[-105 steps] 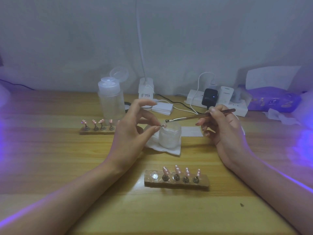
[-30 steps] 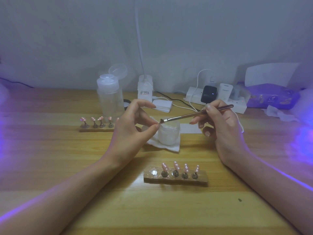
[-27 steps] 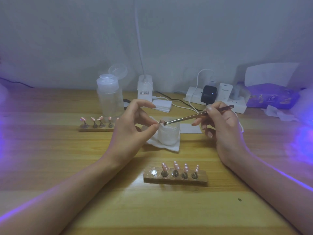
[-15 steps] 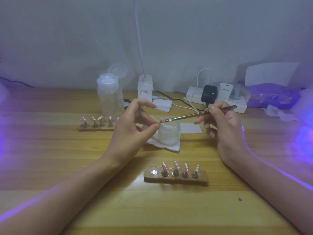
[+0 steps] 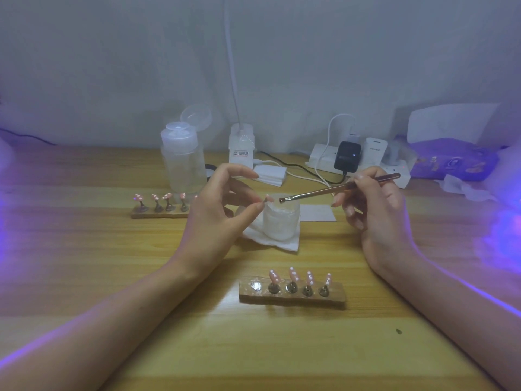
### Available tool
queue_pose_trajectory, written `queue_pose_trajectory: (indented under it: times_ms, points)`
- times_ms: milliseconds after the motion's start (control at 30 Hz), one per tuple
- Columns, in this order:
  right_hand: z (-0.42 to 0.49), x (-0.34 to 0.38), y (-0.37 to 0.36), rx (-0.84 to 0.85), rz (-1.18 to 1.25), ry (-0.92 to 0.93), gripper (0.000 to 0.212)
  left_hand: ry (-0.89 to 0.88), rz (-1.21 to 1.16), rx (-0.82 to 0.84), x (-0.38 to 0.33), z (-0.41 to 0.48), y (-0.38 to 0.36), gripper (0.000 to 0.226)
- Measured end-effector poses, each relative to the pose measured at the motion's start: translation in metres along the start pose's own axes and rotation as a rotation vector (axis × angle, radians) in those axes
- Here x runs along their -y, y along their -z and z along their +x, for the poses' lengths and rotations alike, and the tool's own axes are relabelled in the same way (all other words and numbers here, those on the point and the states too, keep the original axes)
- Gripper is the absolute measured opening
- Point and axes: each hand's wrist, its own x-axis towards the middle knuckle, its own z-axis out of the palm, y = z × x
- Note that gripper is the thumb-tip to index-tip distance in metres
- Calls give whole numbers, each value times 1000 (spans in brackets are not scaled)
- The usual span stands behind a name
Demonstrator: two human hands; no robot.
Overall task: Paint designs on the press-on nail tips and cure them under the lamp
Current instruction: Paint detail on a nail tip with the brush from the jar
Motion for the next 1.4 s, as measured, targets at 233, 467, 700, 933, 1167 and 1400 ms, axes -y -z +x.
queue_pose_trajectory:
  times_ms: [233, 467, 700, 933, 1167, 1400]
  points:
    - [4, -1, 4, -72, 107, -26, 31, 20, -134, -64, -1, 2, 3, 20]
    - [5, -3, 3, -25, 102, -55, 35, 113, -268, -94, -3, 4, 3, 15]
    - [4, -2, 3, -13, 96, -60, 33, 9, -278, -41, -7, 2, 2, 44]
    - [3, 0, 2, -22, 113, -78, 33, -91, -273, 7, -9, 0, 2, 17]
    - [2, 2, -1, -16, 100, -80, 48, -45, -309, 8, -7, 2, 1, 8]
    - [2, 3, -1, -36, 150, -82, 41, -124, -102, -4, -9, 0, 3, 11]
